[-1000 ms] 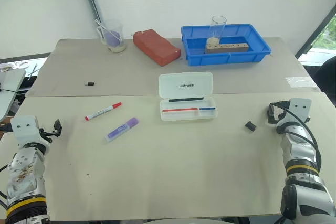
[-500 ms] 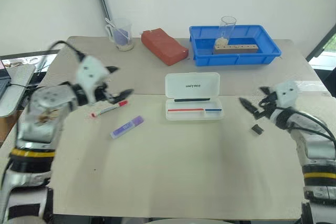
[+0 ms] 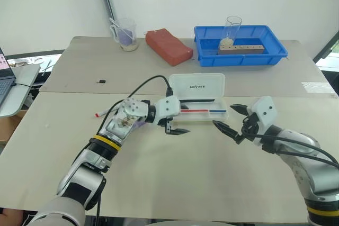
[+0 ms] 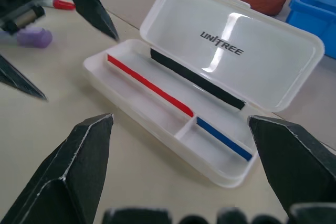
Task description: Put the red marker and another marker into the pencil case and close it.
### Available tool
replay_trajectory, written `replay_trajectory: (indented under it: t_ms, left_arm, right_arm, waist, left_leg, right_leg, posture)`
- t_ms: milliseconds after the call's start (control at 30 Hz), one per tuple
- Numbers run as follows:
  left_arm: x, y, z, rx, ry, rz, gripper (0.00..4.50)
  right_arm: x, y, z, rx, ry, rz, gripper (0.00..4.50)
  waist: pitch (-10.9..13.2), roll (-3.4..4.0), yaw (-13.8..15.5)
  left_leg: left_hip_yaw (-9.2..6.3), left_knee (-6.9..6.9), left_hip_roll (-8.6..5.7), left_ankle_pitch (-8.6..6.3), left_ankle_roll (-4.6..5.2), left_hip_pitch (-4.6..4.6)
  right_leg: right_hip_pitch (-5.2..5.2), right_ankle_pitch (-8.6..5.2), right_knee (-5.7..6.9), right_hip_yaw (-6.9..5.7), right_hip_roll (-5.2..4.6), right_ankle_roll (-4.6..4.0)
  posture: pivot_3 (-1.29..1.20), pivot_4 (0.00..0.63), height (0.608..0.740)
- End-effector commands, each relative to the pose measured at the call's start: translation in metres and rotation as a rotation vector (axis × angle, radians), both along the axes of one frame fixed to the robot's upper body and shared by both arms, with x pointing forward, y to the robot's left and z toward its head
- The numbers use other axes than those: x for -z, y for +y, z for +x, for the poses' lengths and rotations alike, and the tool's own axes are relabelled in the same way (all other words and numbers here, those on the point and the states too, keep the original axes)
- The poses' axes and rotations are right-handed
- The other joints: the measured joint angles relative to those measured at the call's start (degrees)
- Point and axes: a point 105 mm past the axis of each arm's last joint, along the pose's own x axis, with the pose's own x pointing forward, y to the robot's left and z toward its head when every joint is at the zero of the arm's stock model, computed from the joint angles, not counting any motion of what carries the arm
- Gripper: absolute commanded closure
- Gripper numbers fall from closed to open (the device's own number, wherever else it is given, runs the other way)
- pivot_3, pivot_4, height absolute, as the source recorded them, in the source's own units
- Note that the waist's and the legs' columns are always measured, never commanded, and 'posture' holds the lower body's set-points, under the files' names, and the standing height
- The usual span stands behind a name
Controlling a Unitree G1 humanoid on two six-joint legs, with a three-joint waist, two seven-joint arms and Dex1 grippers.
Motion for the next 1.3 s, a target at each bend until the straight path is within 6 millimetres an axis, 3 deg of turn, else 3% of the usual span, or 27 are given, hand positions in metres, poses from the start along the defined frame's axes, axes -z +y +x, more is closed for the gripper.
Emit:
replay_trajectory:
  t_ms: [33,100,200,467,733,1033,1300]
  left_arm:
    - [-0.002,-0.005,0.000,0.050,-0.044,0.027,0.06]
    - [0.004,-0.005,0.002,0.045,-0.038,0.036,0.06]
    - [0.010,-0.003,0.010,0.013,-0.032,0.047,0.88]
    - [0.018,0.000,0.026,-0.067,-0.017,0.043,4.42]
    - [0.013,0.015,0.020,-0.067,-0.011,0.046,4.48]
    - [0.007,0.031,-0.045,0.054,0.061,0.066,4.48]
    - [0.012,0.037,-0.073,0.108,0.037,0.104,4.48]
  right_arm:
    - [-0.010,0.011,-0.007,-0.038,-0.027,0.002,0.00]
    - [-0.009,0.013,-0.008,-0.049,-0.023,-0.007,0.00]
    - [-0.008,0.016,-0.006,-0.054,-0.021,-0.005,0.00]
    - [-0.007,0.023,-0.003,-0.071,-0.022,0.010,0.00]
    - [-0.006,0.020,-0.008,-0.146,-0.009,-0.043,0.00]
    - [-0.003,0.028,-0.029,-0.322,0.076,-0.057,0.00]
    - [0.003,0.031,-0.041,-0.385,0.136,-0.057,0.00]
  waist:
    - [0.0,0.00,0.0]
    - [0.0,0.00,0.0]
    - [0.0,0.00,0.2]
    - [0.0,0.02,0.1]
    - [0.0,0.08,0.1]
    - [-0.2,0.28,0.2]
    - [-0.2,0.24,0.1]
  left_leg:
    - [0.00,0.00,0.00,0.04,0.06,-0.09]
    - [0.00,0.00,-0.03,0.11,0.18,-0.23]
    - [-0.04,0.00,-0.06,0.17,0.27,-0.29]
    - [-1.22,0.01,-0.69,0.21,0.34,-0.53]
    - [-1.46,0.02,-0.76,0.22,0.35,-0.53]
    - [-1.49,0.08,-0.71,0.22,0.35,-0.50]
    - [-1.52,0.13,-0.71,0.23,0.37,-0.49]
  right_leg:
    - [-0.09,0.01,0.02,0.00,0.00,0.01]
    - [-0.24,0.02,0.09,0.00,0.00,0.02]
    - [-0.33,0.04,0.15,-0.02,0.00,0.03]
    - [-0.42,0.08,0.19,-0.05,0.01,0.10]
    - [-0.44,0.08,0.30,-0.04,0.14,0.10]
    - [-0.40,0.09,0.39,-0.04,0.18,0.08]
    - [-0.36,0.10,0.38,-0.07,0.13,0.07]
  posture:
    - [0.00,0.150,0.740]
    - [0.00,0.150,0.740]
    - [0.00,0.150,0.740]
    - [0.00,0.150,0.740]
    - [0.00,0.150,0.740]
    - [0.00,0.150,0.740]
    - [0.00,0.150,0.740]
